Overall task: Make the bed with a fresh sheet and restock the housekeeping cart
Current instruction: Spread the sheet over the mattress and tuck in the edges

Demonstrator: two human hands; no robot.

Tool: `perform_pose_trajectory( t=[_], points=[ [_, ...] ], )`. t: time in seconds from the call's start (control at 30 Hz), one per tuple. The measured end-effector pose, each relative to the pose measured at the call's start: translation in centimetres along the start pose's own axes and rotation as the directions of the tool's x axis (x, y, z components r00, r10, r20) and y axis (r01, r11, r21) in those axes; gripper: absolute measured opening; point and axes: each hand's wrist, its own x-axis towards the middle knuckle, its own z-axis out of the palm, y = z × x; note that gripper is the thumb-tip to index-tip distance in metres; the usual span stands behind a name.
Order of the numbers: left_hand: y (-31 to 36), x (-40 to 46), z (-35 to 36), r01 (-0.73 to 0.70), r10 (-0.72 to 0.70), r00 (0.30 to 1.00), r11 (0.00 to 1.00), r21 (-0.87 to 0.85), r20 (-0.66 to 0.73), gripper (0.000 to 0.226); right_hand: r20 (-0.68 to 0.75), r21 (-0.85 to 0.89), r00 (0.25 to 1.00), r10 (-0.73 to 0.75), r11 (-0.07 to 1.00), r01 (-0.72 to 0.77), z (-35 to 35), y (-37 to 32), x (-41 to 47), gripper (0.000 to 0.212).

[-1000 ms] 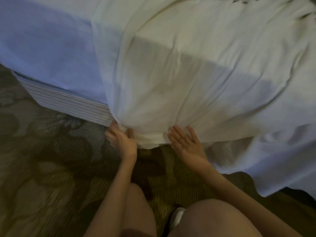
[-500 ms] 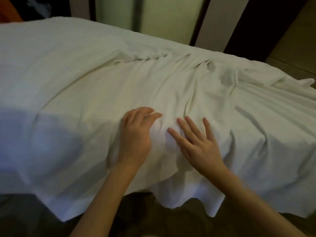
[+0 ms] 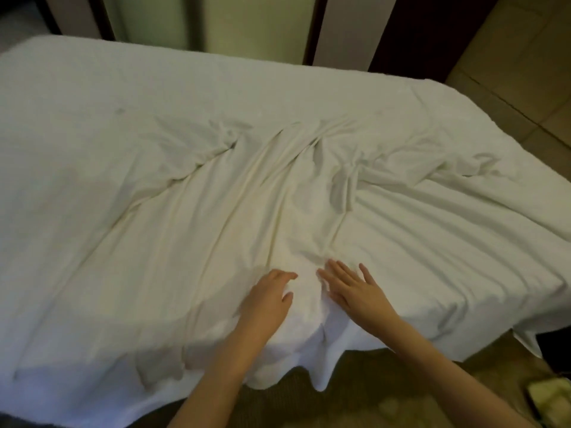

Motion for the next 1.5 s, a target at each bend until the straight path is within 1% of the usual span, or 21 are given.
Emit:
perform_pose_trajectory(
  t=[0.03,0.07,0.13,0.23,0.3,0.4,0.47,0.53,0.57,0.63,0.67,0.73,0.8,0.83,0.9,0.97,1.03,1.13,1.23,1.37,1.5],
  points=[
    [0.8,-0.2,0.5,0.029,-0.027,0.998,0.999,-0.036,0.048,0.042,0.017,0.05,1.0,-0.011,0.999,0.011,-0.9,0.6,-0.1,0.069],
    [1.8,-0.3,1.0,0.047,-0.042,0.997,0.996,-0.071,0.069,0.044,0.025,0.101,1.0,0.003,0.995,-0.005,-1.7,1.2,-0.2,0.068],
    [3.7,0.3,2.0,0.067,-0.061,0.996,0.992,-0.108,0.062,0.046,0.0,0.171,1.0,0.028,0.985,-0.027,-3.2,2.5,0.1,0.055],
    [5.9,3.0,3.3,0.102,-0.101,0.995,0.992,-0.077,0.013,0.046,-0.032,0.214,0.999,-0.026,0.976,0.032,-4.7,4.4,1.9,0.051],
    [6.3,5.1,4.3,0.131,-0.13,0.991,0.988,0.079,-0.012,0.052,-0.038,0.205,0.994,-0.098,0.973,0.104,-4.7,6.0,4.0,0.051],
    [6.1,7.1,5.9,0.234,-0.228,0.972,0.924,0.303,-0.055,0.074,-0.061,0.172,0.975,-0.214,0.96,0.222,-3.9,8.2,7.2,0.052],
    [6.2,8.0,6.4,0.286,-0.26,0.958,0.883,0.373,-0.119,0.083,-0.061,0.191,0.966,-0.251,0.947,0.258,-3.6,9.5,9.2,0.053],
    [6.2,8.3,6.9,0.296,-0.245,0.953,0.872,0.389,-0.176,0.077,-0.089,0.223,0.956,-0.28,0.93,0.294,-3.2,10.7,11.0,0.055],
    [6.0,8.3,7.1,0.292,-0.225,0.949,0.89,0.351,-0.22,0.068,-0.11,0.231,0.947,-0.302,0.919,0.319,-3.1,11.1,11.9,0.052],
    [6.0,8.1,7.0,0.281,-0.203,0.917,0.94,0.193,-0.344,0.046,-0.177,0.25,0.919,-0.352,0.887,0.388,-3.1,11.5,13.2,0.033],
    [6.3,7.9,6.7,0.281,-0.224,0.887,0.956,0.087,-0.404,0.032,-0.221,0.266,0.91,-0.351,0.876,0.403,-3.3,11.6,13.6,0.026],
    [6.6,7.8,6.1,0.321,-0.311,0.833,0.945,-0.059,-0.457,0.013,-0.289,0.289,0.899,-0.328,0.865,0.409,-4.0,11.7,13.7,0.026],
    [7.2,8.2,5.2,0.395,-0.401,0.785,0.911,-0.116,-0.473,0.011,-0.299,0.307,0.9,-0.318,0.861,0.406,-5.0,11.4,13.5,0.033],
    [7.3,8.5,4.8,0.438,-0.449,0.756,0.888,-0.143,-0.477,0.012,-0.27,0.324,0.912,-0.307,0.863,0.387,-5.5,11.4,13.5,0.034],
    [7.7,9.0,4.0,0.508,-0.559,0.687,0.826,-0.242,-0.465,0.015,-0.214,0.338,0.927,-0.307,0.867,0.366,-5.9,11.6,13.4,0.03],
    [8.3,9.2,3.2,0.528,-0.624,0.648,0.781,-0.334,-0.436,0.019,-0.219,0.33,0.919,-0.328,0.861,0.386,-6.2,12.1,13.1,0.022],
    [9.0,9.0,2.6,0.513,-0.633,0.664,0.773,-0.373,-0.398,0.019,-0.244,0.326,0.915,-0.32,0.862,0.388,-6.6,12.5,12.7,0.019],
    [10.5,7.8,2.5,0.478,-0.579,0.708,0.814,-0.33,-0.404,0.014,-0.219,0.367,0.943,-0.252,0.874,0.319,-7.5,12.7,11.0,0.019],
    [12.4,5.9,3.2,0.423,-0.534,0.767,0.837,-0.347,-0.355,0.006,-0.256,0.337,0.934,-0.251,0.882,0.329,-8.3,13.5,7.7,0.022],
    [15.6,2.7,5.1,0.34,-0.434,0.856,0.881,-0.328,-0.281,0.015,-0.247,0.355,0.947,-0.204,0.891,0.285,-8.4,15.3,1.3,0.02],
    [19.2,-2.1,7.8,0.329,-0.389,0.909,0.89,-0.315,-0.148,0.023,-0.234,0.406,0.961,-0.147,0.883,0.234,-6.9,16.7,-7.6,0.016]
  ],
)
